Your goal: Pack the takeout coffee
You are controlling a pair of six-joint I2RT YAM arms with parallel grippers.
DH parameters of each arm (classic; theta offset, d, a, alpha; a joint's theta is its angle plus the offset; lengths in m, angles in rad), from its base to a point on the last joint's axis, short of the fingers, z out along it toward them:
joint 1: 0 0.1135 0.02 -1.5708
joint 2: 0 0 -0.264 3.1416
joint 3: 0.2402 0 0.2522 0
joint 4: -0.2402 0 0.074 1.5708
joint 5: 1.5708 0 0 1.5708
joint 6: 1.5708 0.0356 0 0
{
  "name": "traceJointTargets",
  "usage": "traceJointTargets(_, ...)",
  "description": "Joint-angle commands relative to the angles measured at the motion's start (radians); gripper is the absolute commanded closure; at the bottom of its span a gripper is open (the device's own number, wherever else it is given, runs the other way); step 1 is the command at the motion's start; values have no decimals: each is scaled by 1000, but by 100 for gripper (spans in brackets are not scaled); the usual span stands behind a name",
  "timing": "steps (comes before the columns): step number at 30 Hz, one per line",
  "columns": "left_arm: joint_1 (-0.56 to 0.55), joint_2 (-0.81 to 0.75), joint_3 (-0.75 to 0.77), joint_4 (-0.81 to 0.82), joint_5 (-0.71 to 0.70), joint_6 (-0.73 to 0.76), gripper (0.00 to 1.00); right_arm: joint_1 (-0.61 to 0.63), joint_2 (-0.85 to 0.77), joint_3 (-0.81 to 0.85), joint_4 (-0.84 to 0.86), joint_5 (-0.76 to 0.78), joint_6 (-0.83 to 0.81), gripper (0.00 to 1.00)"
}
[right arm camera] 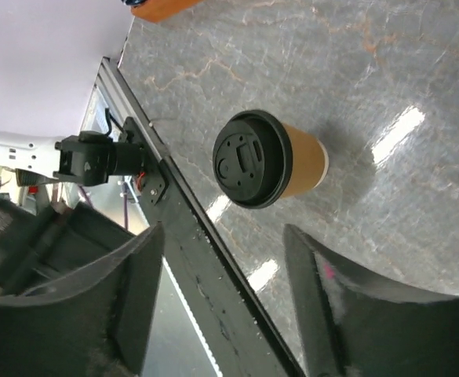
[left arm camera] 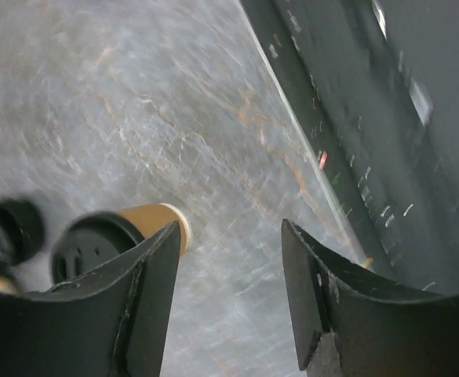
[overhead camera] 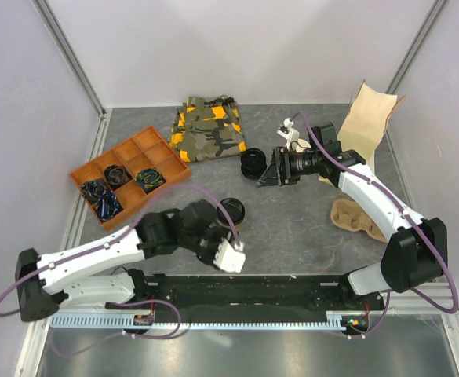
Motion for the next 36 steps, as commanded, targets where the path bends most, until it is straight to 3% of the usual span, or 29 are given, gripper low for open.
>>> traceJointTargets(1,258,-142,61,139,287,-446,38,5,-28,-26,16,-78,-10,40)
traceJointTargets(2,331,-171,50,161,326,-609,37,8,-20,-29,24,-97,-9,44)
traceJointTargets(3,476,-174,31,200,360,-687,37,14,-11,-29,26,-105,-10,50)
traceJointTargets(5,619,-150,9,237,486,-899,38,35,23,-21,21,-115,-13,54)
traceJointTargets(6,747,-140,-29,269,538,-980,39,44,35,-15,16,-120,-15,57)
traceJointTargets(9,886,-119,-116,421,641,-1233,42,84,99,49,-74,-96,-85,64)
traceJointTargets(17,1020,-77,-305,705,747,-1546,50,115,225,118,-269,-37,-257,67)
traceJointTargets(20,1019,-116,-371,789,802,-1542,54,135,239,112,-277,-34,-291,69)
traceJointTargets(27,1017,-243,-391,730,750,-1448,51,146,187,5,-257,-36,-300,78)
traceJointTargets(30,1017,-223,-419,734,675,-1545,52,153,77,-125,-119,-20,-169,78)
traceJointTargets(32,1019,-206,-457,739,626,-1626,53,175,20,-231,60,9,-20,77)
traceJointTargets(36,1019,-133,-491,886,592,-1741,53,285,-51,-390,373,93,184,75)
